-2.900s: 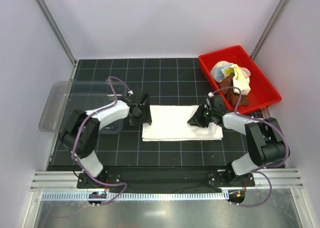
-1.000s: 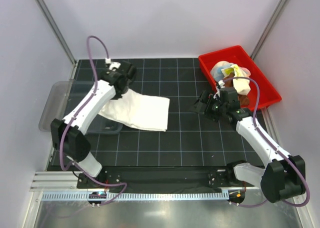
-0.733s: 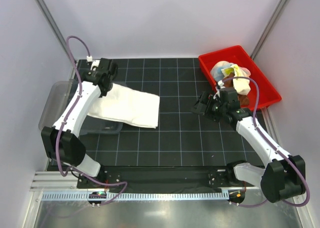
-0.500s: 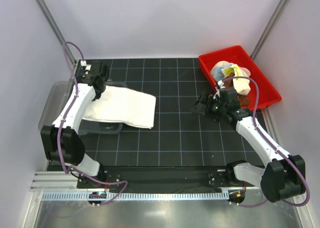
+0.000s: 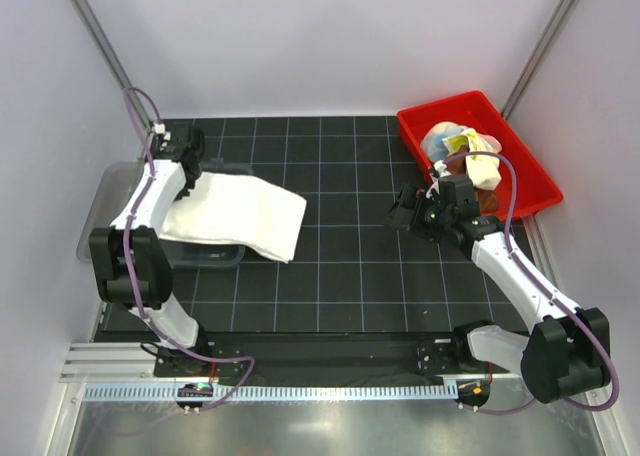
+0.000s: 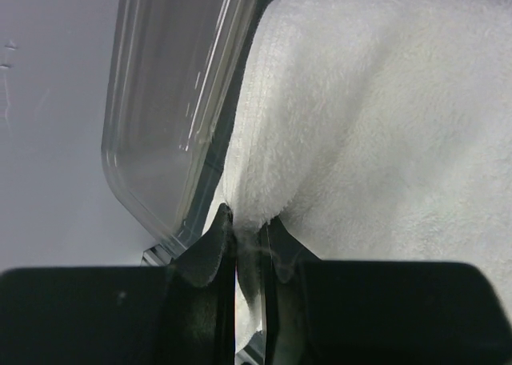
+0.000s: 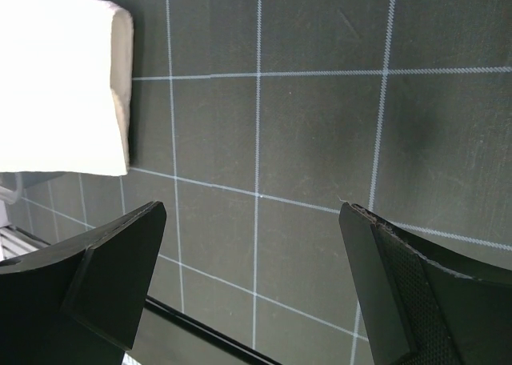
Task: Fold and stack the towels
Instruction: Neatly place the folded towel into the bin
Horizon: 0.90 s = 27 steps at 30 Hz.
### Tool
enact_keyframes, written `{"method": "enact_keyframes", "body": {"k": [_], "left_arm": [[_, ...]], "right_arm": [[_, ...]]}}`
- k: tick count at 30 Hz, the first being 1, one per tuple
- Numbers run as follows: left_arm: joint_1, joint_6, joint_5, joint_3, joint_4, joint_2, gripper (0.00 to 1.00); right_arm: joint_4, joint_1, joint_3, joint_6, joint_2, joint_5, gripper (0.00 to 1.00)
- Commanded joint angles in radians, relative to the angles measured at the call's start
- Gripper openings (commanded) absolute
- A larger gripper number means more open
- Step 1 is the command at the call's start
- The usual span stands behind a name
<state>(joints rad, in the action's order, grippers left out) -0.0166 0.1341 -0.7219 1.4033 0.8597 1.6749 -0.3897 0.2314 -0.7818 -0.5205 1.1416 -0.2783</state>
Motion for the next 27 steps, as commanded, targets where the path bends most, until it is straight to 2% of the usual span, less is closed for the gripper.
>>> {"method": "enact_keyframes", "body": {"k": [1,4,11,17,22,27], "left_arm": [[0.072,-0.047,-0.091,0.016,-0.091,-0.017,0.00],[0.104,-0.041,-0.070,0.005,-0.106,-0.001,0.00],[0.155,-0.013,-0.151,-0.003,-0.143,0.097,0.00],[0.182,-0.048,-0.209,0.014,-0.202,0.144,0.00],[0.245,-0.028,-0.153,0.042,-0.191,0.216,0.00],[0.248,-0.034,-0.175,0.106,-0.172,0.293,0.00]], "right_arm": [[0.026,-0.003,-0.025,0.036,0.010,0.024,1.00],[0.031,-0.003,-0.020,0.043,0.009,0.031,1.00],[0.029,-0.004,-0.027,0.048,0.012,0.021,1.00],[0.018,-0.003,-0.028,0.048,-0.043,0.031,1.00],[0.014,-0.003,-0.030,0.053,-0.039,0.031,1.00],[0.026,-0.003,-0.004,0.053,-0.048,0.021,1.00]]}}
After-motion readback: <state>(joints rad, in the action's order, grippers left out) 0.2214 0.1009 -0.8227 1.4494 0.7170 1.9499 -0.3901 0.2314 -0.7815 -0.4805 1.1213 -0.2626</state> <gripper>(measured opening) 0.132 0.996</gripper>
